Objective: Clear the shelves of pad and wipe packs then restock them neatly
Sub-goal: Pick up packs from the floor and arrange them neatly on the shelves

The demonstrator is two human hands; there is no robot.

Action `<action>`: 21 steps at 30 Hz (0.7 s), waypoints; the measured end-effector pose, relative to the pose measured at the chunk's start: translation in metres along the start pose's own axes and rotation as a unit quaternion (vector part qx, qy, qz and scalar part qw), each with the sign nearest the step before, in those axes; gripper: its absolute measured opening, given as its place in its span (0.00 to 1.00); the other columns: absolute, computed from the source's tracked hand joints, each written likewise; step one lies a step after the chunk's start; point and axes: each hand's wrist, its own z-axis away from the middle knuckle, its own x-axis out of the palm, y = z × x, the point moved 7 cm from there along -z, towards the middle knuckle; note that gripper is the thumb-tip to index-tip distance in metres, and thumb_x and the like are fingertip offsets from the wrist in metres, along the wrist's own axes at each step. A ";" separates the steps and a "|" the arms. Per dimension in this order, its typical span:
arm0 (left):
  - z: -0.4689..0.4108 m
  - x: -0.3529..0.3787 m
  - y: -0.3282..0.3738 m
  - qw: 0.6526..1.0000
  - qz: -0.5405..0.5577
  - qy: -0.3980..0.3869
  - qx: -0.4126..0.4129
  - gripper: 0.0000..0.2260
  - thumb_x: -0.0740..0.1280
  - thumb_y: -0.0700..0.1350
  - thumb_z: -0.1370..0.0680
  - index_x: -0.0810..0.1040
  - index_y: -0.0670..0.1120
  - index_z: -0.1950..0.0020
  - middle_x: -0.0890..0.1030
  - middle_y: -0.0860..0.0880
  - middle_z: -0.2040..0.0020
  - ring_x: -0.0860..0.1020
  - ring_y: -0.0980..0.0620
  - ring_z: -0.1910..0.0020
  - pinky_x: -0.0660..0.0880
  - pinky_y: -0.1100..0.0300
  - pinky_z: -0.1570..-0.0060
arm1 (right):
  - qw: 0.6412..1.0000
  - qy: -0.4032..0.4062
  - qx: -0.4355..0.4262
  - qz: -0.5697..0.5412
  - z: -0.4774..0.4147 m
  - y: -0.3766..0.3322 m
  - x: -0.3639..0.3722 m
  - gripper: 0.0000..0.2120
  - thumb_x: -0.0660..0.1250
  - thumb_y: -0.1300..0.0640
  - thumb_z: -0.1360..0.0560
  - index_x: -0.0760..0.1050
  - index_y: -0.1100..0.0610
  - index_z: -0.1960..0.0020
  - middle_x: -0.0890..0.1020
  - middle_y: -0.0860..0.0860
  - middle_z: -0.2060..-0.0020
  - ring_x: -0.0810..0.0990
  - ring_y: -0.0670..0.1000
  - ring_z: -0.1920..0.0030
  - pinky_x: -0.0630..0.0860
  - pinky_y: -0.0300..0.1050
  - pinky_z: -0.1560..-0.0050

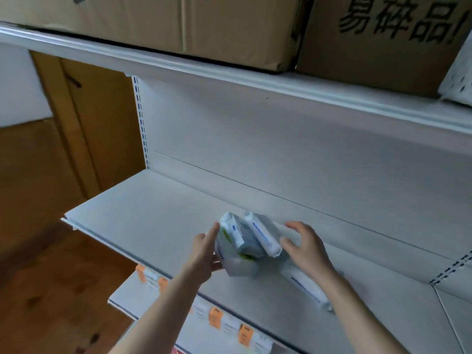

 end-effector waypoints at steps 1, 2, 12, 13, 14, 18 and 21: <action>-0.004 -0.002 0.003 1.000 -0.027 -0.009 0.009 0.11 0.62 0.50 0.20 0.73 0.42 0.51 0.77 0.43 0.59 0.78 0.46 0.66 0.77 0.57 0.72 | 1.000 0.008 -0.005 -0.009 -0.002 -0.011 0.007 0.17 0.67 0.61 0.26 0.74 0.59 0.38 0.76 0.53 0.40 0.73 0.51 0.38 0.61 0.30 0.48; -0.010 -0.005 0.007 0.998 -0.054 -0.019 0.021 0.08 0.61 0.45 0.20 0.74 0.41 0.53 0.76 0.43 0.62 0.77 0.48 0.69 0.77 0.58 0.72 | 1.000 0.018 -0.009 -0.021 -0.004 -0.023 0.015 0.15 0.67 0.61 0.26 0.75 0.59 0.40 0.77 0.53 0.42 0.74 0.51 0.40 0.61 0.30 0.50; -0.054 -0.107 0.105 0.989 -0.016 0.010 0.145 0.06 0.55 0.37 0.23 0.69 0.43 0.58 0.67 0.47 0.67 0.66 0.52 0.72 0.61 0.70 0.81 | 0.970 0.083 0.044 -0.225 -0.022 -0.114 0.083 0.09 0.67 0.59 0.25 0.75 0.57 0.45 0.79 0.49 0.49 0.76 0.46 0.46 0.70 0.33 0.49; -0.056 -0.115 0.112 0.990 0.016 0.013 0.143 0.04 0.57 0.38 0.25 0.70 0.43 0.57 0.68 0.46 0.66 0.66 0.51 0.70 0.62 0.69 0.79 | 0.962 0.067 0.067 -0.256 -0.023 -0.120 0.096 0.11 0.67 0.57 0.25 0.74 0.56 0.43 0.78 0.48 0.49 0.77 0.46 0.47 0.71 0.33 0.50; -0.059 -0.121 0.117 0.989 0.048 0.007 0.138 0.04 0.58 0.40 0.27 0.72 0.42 0.56 0.69 0.44 0.63 0.69 0.49 0.67 0.64 0.68 0.76 | 0.947 0.038 0.100 -0.302 -0.023 -0.126 0.112 0.14 0.68 0.55 0.25 0.72 0.56 0.41 0.79 0.49 0.49 0.78 0.46 0.49 0.72 0.35 0.50; -0.066 -0.129 0.121 0.976 0.177 -0.048 0.115 0.09 0.58 0.43 0.29 0.76 0.42 0.55 0.75 0.42 0.58 0.74 0.47 0.58 0.71 0.57 0.60 | 0.844 -0.115 0.212 -0.480 -0.020 -0.160 0.175 0.15 0.69 0.55 0.27 0.70 0.55 0.43 0.81 0.53 0.59 0.81 0.50 0.64 0.78 0.43 0.62; -0.075 -0.137 0.120 0.970 0.217 -0.044 0.104 0.15 0.62 0.50 0.22 0.74 0.39 0.45 0.78 0.40 0.51 0.79 0.45 0.51 0.77 0.53 0.52 | 0.851 -0.127 0.173 -0.479 -0.027 -0.180 0.194 0.11 0.70 0.63 0.28 0.72 0.57 0.49 0.81 0.53 0.61 0.81 0.50 0.64 0.79 0.44 0.64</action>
